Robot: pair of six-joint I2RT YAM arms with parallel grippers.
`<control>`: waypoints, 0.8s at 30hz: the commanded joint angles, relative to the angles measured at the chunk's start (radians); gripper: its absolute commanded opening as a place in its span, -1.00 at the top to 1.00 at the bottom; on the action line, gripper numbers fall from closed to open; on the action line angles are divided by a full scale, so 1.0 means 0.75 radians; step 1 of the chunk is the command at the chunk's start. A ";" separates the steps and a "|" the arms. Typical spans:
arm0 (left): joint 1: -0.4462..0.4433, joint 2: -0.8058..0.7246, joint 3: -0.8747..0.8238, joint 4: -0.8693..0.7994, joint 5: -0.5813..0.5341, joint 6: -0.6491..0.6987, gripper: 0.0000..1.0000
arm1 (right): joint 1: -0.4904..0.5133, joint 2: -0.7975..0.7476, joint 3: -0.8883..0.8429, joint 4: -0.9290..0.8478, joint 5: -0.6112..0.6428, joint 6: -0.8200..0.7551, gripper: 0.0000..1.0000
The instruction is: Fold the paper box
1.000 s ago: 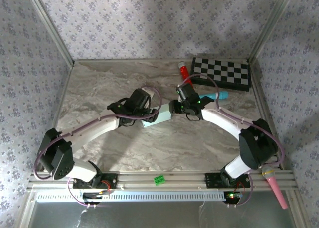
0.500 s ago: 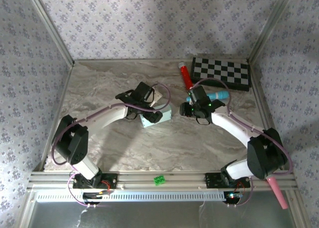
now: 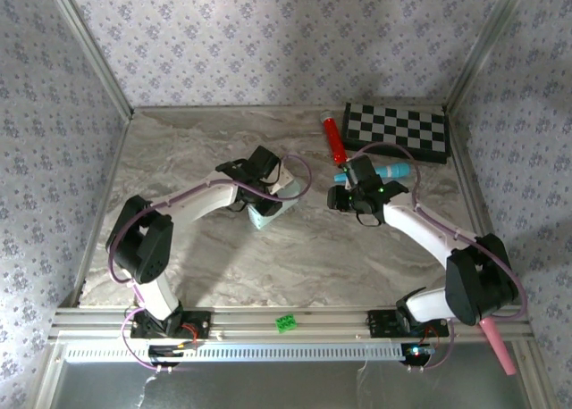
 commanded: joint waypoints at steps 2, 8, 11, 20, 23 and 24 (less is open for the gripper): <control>-0.032 -0.056 0.033 0.052 -0.455 -0.010 0.17 | -0.015 -0.033 -0.027 -0.022 0.007 -0.012 0.06; -0.075 0.061 0.081 0.014 -0.951 -0.025 0.08 | -0.027 -0.037 -0.057 0.001 0.004 -0.011 0.06; -0.115 0.198 0.120 -0.049 -1.103 -0.028 0.09 | -0.034 -0.035 -0.065 0.008 -0.005 -0.013 0.06; -0.246 0.385 0.165 -0.136 -1.188 -0.148 -0.26 | -0.051 -0.062 -0.103 0.008 -0.011 -0.016 0.06; -0.264 0.365 0.185 -0.136 -1.110 -0.171 -0.55 | -0.059 -0.060 -0.115 0.015 -0.015 -0.016 0.06; -0.267 0.351 0.191 -0.162 -1.067 -0.173 -0.63 | -0.061 -0.059 -0.118 0.018 -0.014 -0.017 0.05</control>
